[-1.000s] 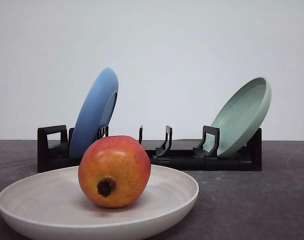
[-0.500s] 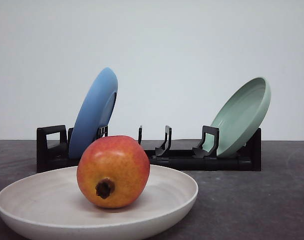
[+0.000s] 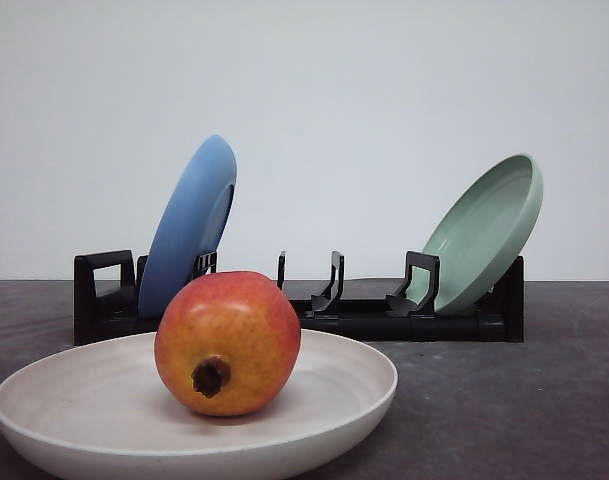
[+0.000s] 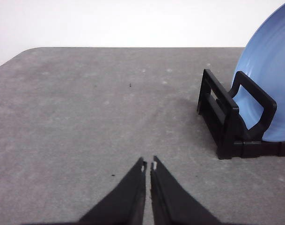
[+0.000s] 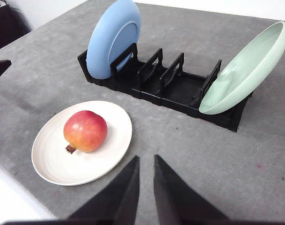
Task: Place pomegranate in white plate
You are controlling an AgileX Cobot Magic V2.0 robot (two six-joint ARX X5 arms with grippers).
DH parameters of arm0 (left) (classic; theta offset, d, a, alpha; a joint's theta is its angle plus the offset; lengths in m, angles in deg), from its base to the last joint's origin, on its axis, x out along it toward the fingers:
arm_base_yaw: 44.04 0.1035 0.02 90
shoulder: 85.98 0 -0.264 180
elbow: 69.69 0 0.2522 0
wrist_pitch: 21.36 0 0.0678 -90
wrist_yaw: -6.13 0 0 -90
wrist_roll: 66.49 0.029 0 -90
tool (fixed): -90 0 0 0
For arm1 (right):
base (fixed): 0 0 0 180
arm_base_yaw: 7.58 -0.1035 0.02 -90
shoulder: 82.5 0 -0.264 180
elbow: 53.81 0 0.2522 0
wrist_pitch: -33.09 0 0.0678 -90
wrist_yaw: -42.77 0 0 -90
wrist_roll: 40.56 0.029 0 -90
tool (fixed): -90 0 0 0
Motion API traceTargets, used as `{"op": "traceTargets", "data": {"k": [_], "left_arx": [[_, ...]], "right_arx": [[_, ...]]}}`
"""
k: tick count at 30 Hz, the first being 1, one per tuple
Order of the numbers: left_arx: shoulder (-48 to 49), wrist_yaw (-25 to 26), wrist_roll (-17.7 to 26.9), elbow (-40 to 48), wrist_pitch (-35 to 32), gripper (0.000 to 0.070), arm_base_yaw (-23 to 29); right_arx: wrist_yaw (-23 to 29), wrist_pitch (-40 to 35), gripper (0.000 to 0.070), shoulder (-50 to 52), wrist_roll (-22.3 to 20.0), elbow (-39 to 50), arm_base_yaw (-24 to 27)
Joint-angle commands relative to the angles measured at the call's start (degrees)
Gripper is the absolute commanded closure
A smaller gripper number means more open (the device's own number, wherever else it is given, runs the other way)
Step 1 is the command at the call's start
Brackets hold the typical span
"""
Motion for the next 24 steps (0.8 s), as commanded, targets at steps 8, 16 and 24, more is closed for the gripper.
{"op": "traceTargets", "data": {"k": [8,16,24], "left_arx": [[0.1,0.1,-0.5,0.6,0.3,0.0700,-0.1],[0.1,0.1,-0.5,0.6,0.3,0.0700,-0.1],[0.1,0.1,-0.5,0.6,0.3,0.0700,-0.1]], "right_arx": [[-1.8,-0.8,0.0648,0.6,-1.8,-0.3,6.4],[-3.6,-29.6,0.0648,7.9,-16.0,17.9,35.2],[-3.6,-54.5,0.0648,12.9,-16.2,40.7,43.2]]}}
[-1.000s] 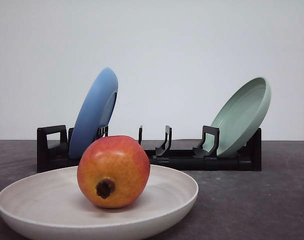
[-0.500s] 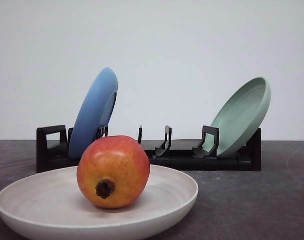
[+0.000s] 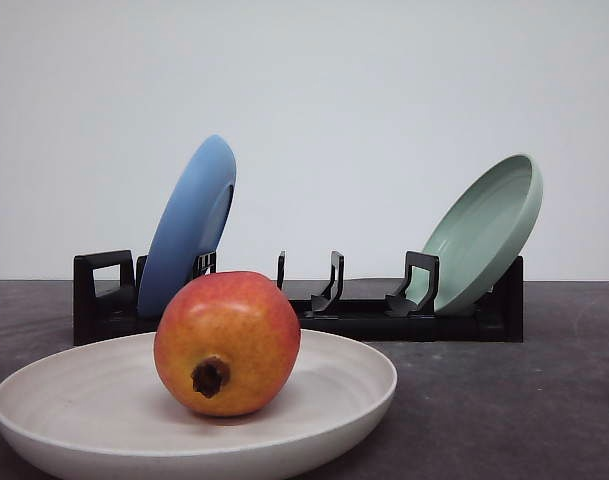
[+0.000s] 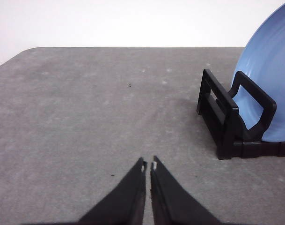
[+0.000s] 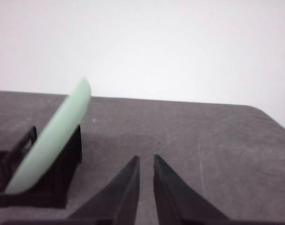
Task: Place pomegranate in white plate
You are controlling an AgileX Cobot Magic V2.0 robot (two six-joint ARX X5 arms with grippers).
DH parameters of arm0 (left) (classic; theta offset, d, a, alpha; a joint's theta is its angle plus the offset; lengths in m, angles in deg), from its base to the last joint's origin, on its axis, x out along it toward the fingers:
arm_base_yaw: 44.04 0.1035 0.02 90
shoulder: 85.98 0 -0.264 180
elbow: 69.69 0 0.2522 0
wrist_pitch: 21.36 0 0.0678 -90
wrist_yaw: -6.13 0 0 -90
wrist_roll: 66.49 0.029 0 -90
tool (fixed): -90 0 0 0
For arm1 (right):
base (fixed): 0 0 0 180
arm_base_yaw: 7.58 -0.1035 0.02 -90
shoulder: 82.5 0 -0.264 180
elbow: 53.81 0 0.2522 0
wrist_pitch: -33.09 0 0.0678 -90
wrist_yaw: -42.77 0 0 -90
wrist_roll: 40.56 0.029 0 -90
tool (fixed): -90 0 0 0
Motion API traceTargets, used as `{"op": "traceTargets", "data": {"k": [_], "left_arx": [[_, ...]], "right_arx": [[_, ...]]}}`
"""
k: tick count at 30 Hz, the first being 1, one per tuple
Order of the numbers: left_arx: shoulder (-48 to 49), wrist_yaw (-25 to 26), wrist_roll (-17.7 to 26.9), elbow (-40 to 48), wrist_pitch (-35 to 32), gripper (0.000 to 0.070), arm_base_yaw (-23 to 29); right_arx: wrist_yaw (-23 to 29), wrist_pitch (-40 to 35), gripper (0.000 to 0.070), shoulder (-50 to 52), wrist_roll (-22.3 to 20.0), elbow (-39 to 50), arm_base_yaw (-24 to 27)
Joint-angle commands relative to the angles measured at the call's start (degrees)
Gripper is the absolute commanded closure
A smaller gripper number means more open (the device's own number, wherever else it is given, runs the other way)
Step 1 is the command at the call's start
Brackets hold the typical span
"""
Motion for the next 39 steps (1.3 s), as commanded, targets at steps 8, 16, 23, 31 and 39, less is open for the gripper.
{"op": "traceTargets", "data": {"k": [8,16,23,31,39], "left_arx": [[0.1,0.1,-0.5,0.6,0.3,0.0700,-0.1],[0.1,0.1,-0.5,0.6,0.3,0.0700,-0.1],[0.1,0.1,-0.5,0.6,0.3,0.0700,-0.1],[0.1,0.1,-0.5,0.6,0.3,0.0700,-0.1],[0.1,0.1,-0.5,0.6,0.2,0.0700,-0.1]], "right_arx": [[0.2,3.5,0.0648,2.2,-1.2,4.6,-0.3],[0.3,6.0,0.0648,2.2,-0.8,4.6,-0.3],[0.3,3.9,0.0648,2.2,-0.8,4.6,-0.3],[0.3,3.9,0.0648,2.2,-0.8,4.6,-0.3],[0.3,3.9,0.0648,2.2,-0.8,4.6,-0.3]]}}
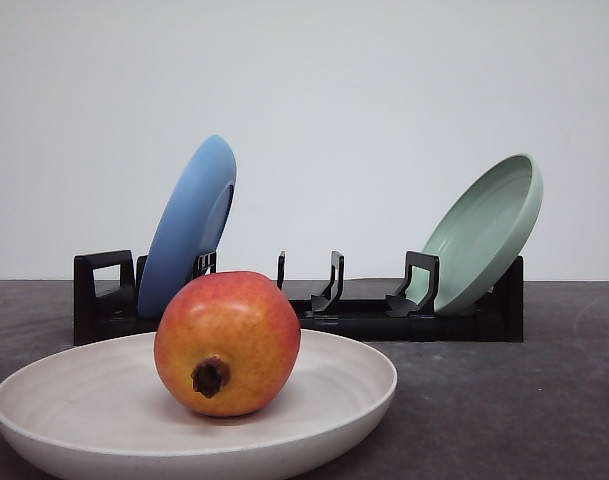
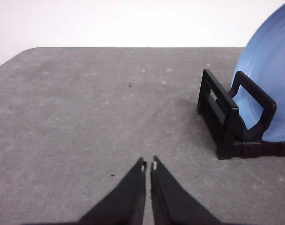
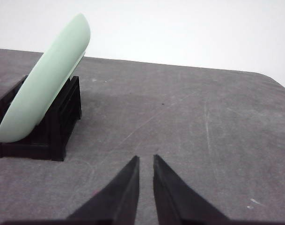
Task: Place pomegranate in white plate
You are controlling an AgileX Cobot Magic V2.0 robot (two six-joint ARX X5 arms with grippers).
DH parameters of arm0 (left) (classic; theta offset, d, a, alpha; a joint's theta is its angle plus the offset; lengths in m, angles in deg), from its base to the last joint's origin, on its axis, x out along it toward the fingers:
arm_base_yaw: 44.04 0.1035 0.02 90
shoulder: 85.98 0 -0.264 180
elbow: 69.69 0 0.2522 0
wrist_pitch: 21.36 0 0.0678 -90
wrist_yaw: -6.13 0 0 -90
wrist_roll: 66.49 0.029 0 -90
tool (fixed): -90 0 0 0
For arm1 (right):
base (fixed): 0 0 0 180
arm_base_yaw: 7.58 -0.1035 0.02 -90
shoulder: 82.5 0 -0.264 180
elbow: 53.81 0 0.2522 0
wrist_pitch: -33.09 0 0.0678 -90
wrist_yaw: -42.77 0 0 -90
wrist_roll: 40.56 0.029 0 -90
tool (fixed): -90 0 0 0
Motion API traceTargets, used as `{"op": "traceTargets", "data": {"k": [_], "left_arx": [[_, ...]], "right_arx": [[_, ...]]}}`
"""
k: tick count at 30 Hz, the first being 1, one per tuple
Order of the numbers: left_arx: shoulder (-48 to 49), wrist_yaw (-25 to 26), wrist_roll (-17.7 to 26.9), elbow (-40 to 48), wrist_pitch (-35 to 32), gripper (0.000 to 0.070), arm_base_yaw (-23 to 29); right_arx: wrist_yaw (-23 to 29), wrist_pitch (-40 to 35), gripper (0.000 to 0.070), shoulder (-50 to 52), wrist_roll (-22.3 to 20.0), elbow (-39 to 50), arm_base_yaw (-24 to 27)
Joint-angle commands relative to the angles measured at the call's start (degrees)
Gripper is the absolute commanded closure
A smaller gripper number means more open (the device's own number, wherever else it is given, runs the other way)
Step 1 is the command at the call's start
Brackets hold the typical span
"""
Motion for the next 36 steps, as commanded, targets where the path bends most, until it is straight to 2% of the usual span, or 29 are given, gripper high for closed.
{"op": "traceTargets", "data": {"k": [1,36], "left_arx": [[0.1,0.1,-0.5,0.6,0.3,0.0700,-0.1],[0.1,0.1,-0.5,0.6,0.3,0.0700,-0.1]], "right_arx": [[0.1,-0.6,0.0648,0.1,0.0,0.2,-0.2],[0.1,-0.6,0.0648,0.1,0.0,0.2,-0.2]]}}
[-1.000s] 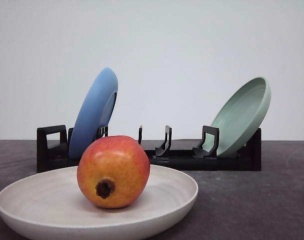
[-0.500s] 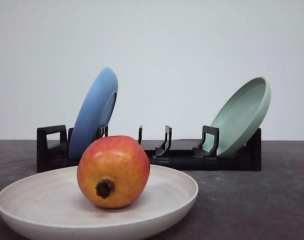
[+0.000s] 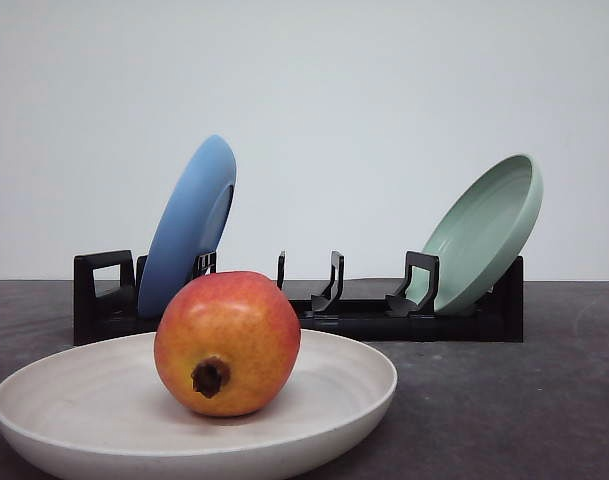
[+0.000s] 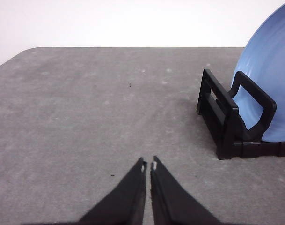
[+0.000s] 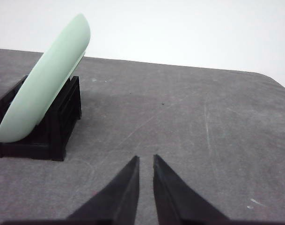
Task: Place pomegranate in white plate
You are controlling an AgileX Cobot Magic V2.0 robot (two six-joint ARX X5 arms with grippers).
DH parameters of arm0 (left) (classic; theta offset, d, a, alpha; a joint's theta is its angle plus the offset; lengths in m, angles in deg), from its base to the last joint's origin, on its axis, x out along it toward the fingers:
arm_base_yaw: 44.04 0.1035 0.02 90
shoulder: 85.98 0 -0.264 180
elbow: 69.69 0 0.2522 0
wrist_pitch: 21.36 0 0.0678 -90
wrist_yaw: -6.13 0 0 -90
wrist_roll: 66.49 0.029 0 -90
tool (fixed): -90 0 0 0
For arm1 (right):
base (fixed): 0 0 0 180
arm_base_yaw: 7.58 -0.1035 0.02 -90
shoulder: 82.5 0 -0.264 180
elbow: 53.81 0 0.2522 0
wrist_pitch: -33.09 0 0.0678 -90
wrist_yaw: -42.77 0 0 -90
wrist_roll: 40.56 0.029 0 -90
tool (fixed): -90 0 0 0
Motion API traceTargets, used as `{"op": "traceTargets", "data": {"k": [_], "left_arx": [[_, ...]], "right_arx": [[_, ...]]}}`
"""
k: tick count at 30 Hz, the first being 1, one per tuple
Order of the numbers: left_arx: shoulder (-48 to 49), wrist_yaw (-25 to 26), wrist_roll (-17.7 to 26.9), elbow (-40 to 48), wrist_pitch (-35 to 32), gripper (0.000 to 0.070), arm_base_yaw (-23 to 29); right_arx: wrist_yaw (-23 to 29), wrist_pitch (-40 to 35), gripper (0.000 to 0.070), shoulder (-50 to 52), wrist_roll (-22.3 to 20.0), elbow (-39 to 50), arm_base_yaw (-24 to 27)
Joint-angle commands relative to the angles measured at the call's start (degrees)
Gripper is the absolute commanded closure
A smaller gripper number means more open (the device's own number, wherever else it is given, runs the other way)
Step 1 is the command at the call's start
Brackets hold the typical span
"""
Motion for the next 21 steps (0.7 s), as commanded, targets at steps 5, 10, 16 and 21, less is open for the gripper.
{"op": "traceTargets", "data": {"k": [5,10,16,21], "left_arx": [[0.1,0.1,-0.5,0.6,0.3,0.0700,-0.1],[0.1,0.1,-0.5,0.6,0.3,0.0700,-0.1],[0.1,0.1,-0.5,0.6,0.3,0.0700,-0.1],[0.1,0.1,-0.5,0.6,0.3,0.0700,-0.1]], "right_arx": [[0.1,-0.6,0.0648,0.1,0.0,0.2,-0.2],[0.1,-0.6,0.0648,0.1,0.0,0.2,-0.2],[0.1,-0.6,0.0648,0.1,0.0,0.2,-0.2],[0.1,-0.6,0.0648,0.1,0.0,0.2,-0.2]]}}
